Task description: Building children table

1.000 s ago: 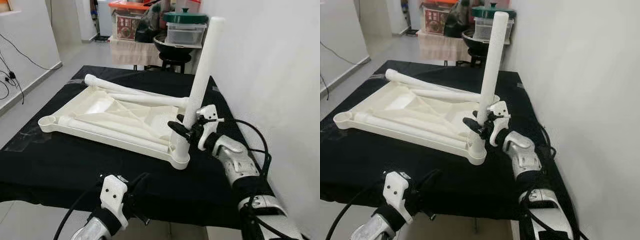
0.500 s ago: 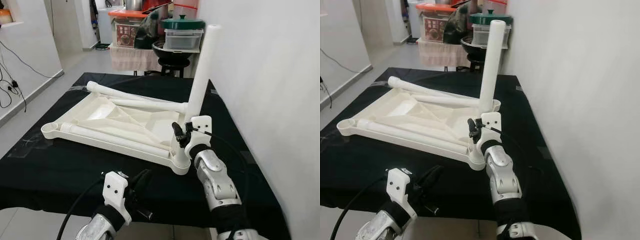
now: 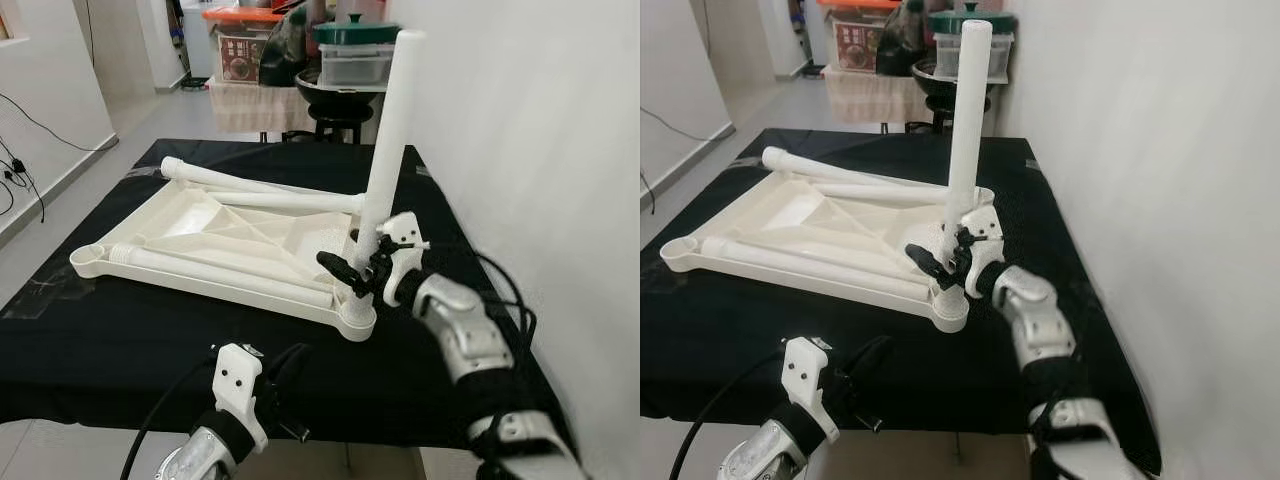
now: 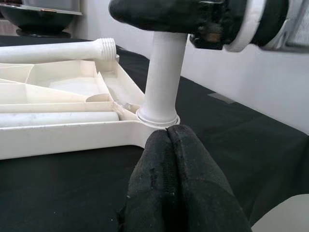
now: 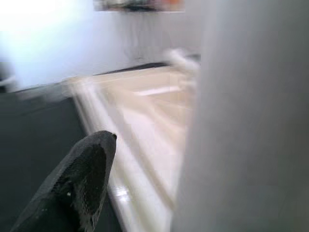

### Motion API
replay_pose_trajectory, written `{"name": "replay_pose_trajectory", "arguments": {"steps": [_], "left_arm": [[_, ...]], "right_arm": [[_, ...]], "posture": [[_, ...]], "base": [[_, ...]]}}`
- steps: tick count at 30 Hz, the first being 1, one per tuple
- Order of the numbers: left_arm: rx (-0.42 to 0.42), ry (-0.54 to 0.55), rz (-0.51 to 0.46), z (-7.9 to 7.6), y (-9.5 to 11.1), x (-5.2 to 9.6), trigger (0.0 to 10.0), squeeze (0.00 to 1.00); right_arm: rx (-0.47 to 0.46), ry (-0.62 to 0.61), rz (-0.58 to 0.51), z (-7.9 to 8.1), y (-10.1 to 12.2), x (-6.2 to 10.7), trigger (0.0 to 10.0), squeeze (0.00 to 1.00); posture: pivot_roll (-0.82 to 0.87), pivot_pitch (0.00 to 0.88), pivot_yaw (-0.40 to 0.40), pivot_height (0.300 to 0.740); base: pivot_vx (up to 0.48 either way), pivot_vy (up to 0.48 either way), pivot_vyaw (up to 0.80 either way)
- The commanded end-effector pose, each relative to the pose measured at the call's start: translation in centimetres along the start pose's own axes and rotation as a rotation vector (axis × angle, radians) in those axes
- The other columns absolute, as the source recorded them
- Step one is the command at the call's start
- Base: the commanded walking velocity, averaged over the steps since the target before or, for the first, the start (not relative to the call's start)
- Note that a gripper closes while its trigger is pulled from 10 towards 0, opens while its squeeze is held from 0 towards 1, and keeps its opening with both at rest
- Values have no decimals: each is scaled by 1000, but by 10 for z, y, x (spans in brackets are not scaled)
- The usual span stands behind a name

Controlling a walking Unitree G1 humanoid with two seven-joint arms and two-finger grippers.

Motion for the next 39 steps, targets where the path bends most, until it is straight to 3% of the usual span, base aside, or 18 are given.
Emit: {"name": "replay_pose_trajectory", "arguments": {"steps": [1,4,5,7,8,16,19,21,23,24,25,26,27,28,32,36,38,39], "left_arm": [[9,-4,20,0,-4,-2,10000,0],[9,-3,21,0,-4,-2,10000,0],[9,-4,21,0,-4,-2,10000,0],[9,-4,21,0,-4,-2,10000,0],[8,-4,22,0,-4,-2,10000,0],[10,-4,21,-1,-4,-1,10000,0],[13,-6,22,-1,-4,-1,10000,0],[13,-6,22,-1,-4,-1,10000,0],[14,-6,22,-2,-4,0,10000,0],[14,-5,22,-2,-5,1,10000,0],[14,-5,22,-2,-5,1,10000,0],[13,-3,22,-2,-4,2,10000,0],[13,-3,22,-2,-4,2,10000,0],[11,0,21,-2,-4,2,10000,0],[14,0,21,-2,-4,2,10000,0],[14,3,20,-2,-4,2,10000,0],[14,9,17,-1,-4,1,10000,0],[14,9,17,-1,-4,1,10000,0]], "right_arm": [[35,220,16,12,0,-4,10000,0],[30,251,26,12,-1,-3,10000,0],[12,248,30,10,-2,-4,2745,0],[12,248,30,10,-2,-4,2745,0],[-14,246,24,8,-2,-4,0,0],[-54,221,0,2,-10,5,0,0],[-73,97,10,-2,-19,8,0,0],[-73,97,10,-2,-19,8,0,0],[-119,4,25,3,-29,8,0,0],[-161,-280,82,1,-44,7,0,0],[-161,-280,82,1,-44,7,0,0],[-241,-517,157,18,-65,14,0,0],[-241,-517,157,18,-65,14,0,0],[-267,-621,217,37,-75,16,0,0],[-245,-638,248,45,-77,11,0,0],[-222,-609,234,38,-72,4,0,0],[-185,-564,212,29,-62,-5,10000,0],[-185,-564,212,29,-62,-5,10000,0]], "posture": [[93,0,-57,740],[95,0,-56,740],[96,0,-57,740],[96,0,-57,740],[98,0,-58,740],[87,0,-51,740],[85,0,-56,740],[85,0,-56,740],[86,0,-68,740],[87,0,-71,740],[87,0,-71,740],[88,0,-73,740],[88,0,-73,740],[89,0,-62,740],[82,0,-68,740],[75,0,-61,740],[75,0,-60,740],[75,0,-60,740]], "base": [[0,0,0],[0,0,0],[0,0,0],[0,0,0],[0,0,0],[0,0,0],[0,0,0],[0,0,0],[0,0,0],[0,0,0],[0,0,0],[0,0,0],[0,0,0],[0,0,0],[0,0,0],[0,0,0],[0,0,0],[0,0,0]]}}
Point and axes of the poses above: a point about 5 cm out from each wrist's last joint towards the gripper, its own x axis pointing back from the gripper into the wrist, its own y axis along the axis of the wrist's last joint, z = x × y, the point moved 2 cm from there along -x, pointing out of the wrist towards the gripper, and after that the axes turned 6 degrees about x, right-handed, at the moved point
